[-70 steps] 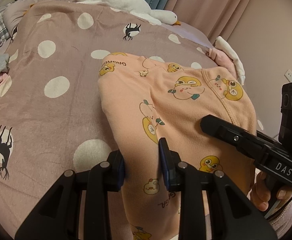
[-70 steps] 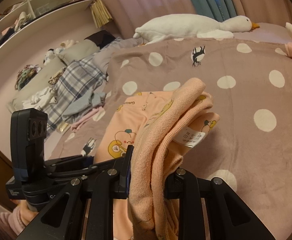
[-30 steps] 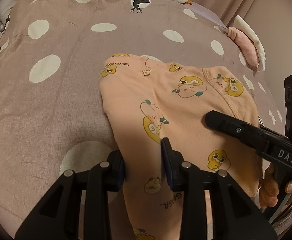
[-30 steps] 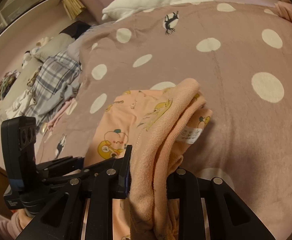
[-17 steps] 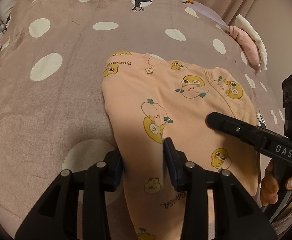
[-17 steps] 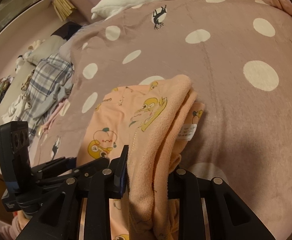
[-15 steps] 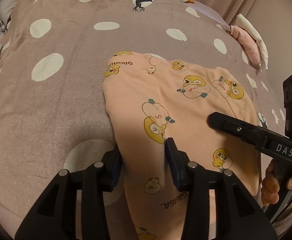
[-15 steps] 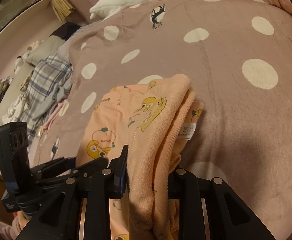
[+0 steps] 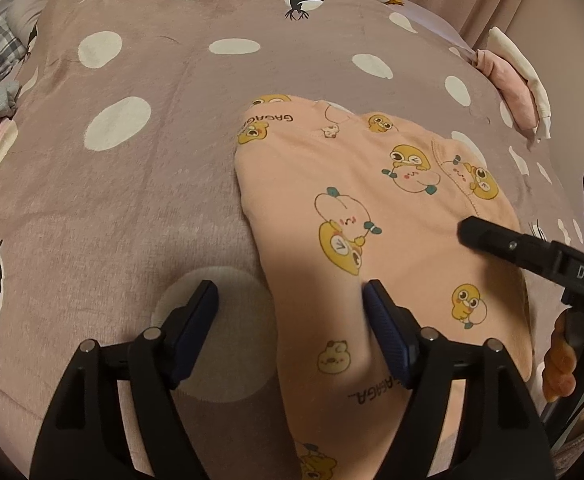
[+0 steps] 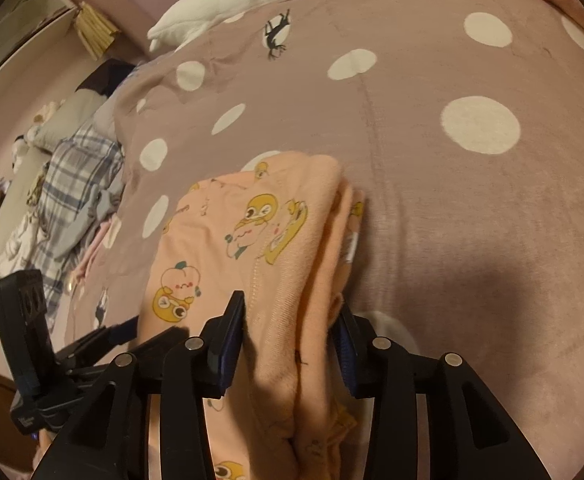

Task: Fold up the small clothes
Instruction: 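Open both tools and release the folded shirt onto the bed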

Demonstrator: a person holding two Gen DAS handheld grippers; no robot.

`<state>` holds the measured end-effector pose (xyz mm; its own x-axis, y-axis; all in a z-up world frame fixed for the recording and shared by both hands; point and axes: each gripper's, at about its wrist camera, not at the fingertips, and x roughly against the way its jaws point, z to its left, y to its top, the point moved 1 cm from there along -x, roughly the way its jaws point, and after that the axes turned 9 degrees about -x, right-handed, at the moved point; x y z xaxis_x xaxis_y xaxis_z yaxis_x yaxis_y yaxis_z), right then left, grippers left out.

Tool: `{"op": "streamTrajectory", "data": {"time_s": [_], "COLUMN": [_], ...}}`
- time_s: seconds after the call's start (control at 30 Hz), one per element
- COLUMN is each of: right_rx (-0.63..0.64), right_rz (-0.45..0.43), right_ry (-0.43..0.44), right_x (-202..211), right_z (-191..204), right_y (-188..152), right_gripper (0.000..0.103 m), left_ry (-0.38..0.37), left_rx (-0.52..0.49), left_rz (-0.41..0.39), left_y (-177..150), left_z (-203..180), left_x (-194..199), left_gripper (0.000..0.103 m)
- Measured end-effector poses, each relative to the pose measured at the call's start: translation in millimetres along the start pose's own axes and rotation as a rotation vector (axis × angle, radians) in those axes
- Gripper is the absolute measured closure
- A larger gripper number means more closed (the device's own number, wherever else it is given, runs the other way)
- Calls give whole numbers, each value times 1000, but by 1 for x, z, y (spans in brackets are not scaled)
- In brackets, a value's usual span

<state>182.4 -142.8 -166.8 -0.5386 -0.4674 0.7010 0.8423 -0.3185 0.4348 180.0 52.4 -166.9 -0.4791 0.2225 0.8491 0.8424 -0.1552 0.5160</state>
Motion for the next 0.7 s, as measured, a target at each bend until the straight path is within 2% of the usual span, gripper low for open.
{"op": "streamTrajectory", "data": {"time_s": [0.37, 0.7], "right_rx": [37, 86], "right_rz": [-32, -41], "right_ry": [-48, -51], "right_x": [11, 20], "right_z": [3, 13], "right_y": [-3, -12], "right_gripper": [63, 63], "left_ry": [19, 33], "left_rx": [9, 10], "left_rz": [10, 11], "left_y": [-11, -23], "left_z": [1, -3], "left_x": [9, 18], "left_gripper": [23, 23]}}
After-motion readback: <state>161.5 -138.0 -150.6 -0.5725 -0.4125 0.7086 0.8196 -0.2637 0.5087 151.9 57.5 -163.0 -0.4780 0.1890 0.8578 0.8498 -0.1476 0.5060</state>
